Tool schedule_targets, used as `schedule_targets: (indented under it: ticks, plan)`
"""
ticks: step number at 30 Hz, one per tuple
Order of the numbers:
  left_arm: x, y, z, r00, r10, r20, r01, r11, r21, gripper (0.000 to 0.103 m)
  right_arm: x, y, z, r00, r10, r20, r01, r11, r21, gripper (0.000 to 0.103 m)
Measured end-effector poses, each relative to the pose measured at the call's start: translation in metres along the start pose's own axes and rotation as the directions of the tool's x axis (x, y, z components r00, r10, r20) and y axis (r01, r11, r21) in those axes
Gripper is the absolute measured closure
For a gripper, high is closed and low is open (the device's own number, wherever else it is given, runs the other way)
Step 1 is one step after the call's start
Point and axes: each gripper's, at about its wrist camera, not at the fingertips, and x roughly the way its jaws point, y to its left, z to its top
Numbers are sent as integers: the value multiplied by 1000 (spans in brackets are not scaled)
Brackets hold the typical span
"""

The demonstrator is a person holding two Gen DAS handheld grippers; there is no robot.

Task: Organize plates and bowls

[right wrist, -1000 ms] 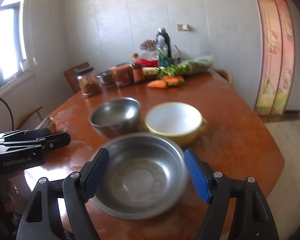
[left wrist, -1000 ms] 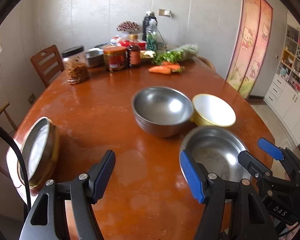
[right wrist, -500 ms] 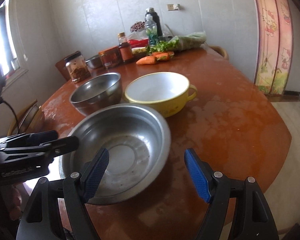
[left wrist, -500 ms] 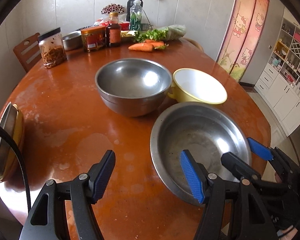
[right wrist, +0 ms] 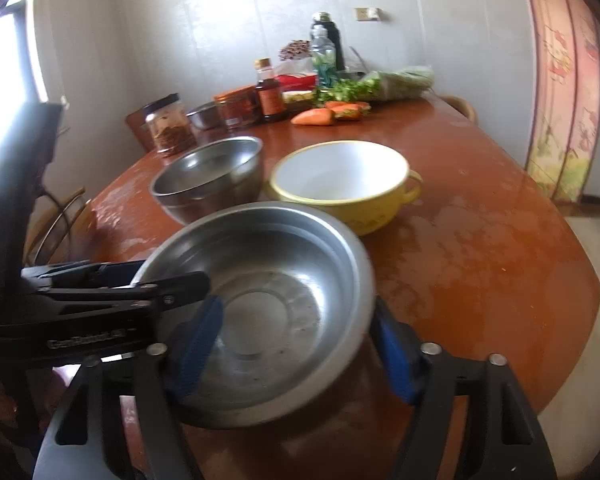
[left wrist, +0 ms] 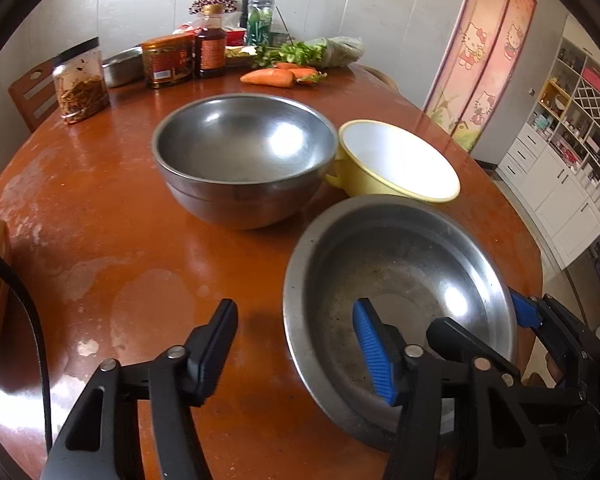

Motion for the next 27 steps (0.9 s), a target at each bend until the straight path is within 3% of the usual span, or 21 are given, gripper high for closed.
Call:
schedule_targets:
  ticks: [9,27]
  plan:
    - [-6,9,-5,999,-43,4,43,999,2,52,-1,13,0,999,32,-5,-33,999,-25,38]
    - [-36,38,-28,1000,-14,10,14,1000,-3,52,-1,60,-6,991,126,-49,-131,986,-103,41]
